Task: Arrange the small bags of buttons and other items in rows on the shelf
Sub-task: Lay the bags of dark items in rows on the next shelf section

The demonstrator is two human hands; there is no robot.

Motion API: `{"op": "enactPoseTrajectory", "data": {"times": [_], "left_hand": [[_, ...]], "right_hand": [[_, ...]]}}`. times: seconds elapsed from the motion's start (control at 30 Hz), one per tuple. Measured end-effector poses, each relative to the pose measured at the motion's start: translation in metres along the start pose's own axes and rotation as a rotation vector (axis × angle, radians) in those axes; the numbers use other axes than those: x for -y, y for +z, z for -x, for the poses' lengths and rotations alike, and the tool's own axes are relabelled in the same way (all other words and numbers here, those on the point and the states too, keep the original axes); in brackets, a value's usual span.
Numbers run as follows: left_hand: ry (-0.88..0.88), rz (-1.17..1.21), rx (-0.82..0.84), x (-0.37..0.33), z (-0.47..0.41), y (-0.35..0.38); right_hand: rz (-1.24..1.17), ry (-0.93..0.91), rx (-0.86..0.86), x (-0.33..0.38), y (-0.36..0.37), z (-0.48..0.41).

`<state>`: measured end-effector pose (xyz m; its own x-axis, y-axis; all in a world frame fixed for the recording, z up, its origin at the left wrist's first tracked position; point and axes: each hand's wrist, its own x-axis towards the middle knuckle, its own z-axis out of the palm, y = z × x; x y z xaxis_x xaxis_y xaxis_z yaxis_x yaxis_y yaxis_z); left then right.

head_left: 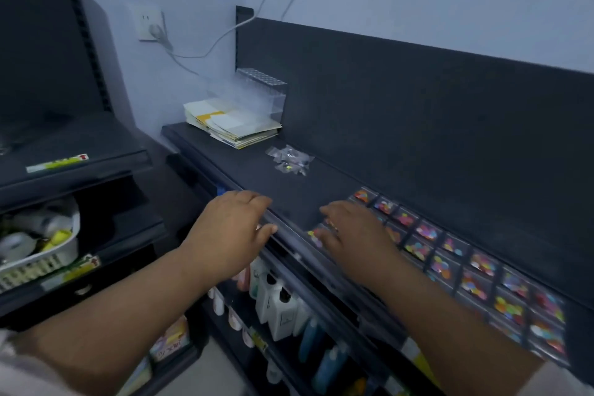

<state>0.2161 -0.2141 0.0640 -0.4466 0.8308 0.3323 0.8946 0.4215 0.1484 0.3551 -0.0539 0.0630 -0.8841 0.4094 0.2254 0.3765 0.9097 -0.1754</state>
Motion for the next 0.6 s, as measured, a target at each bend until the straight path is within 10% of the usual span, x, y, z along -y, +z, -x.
{"op": "enactPoseTrajectory", "data": {"times": [0.6], "left_hand": [[-0.204, 0.060, 0.116, 0.065, -0.187, 0.078]], "right_hand": [[-0.124, 0.148, 0.091, -0.097, 0.059, -0.189]]}}
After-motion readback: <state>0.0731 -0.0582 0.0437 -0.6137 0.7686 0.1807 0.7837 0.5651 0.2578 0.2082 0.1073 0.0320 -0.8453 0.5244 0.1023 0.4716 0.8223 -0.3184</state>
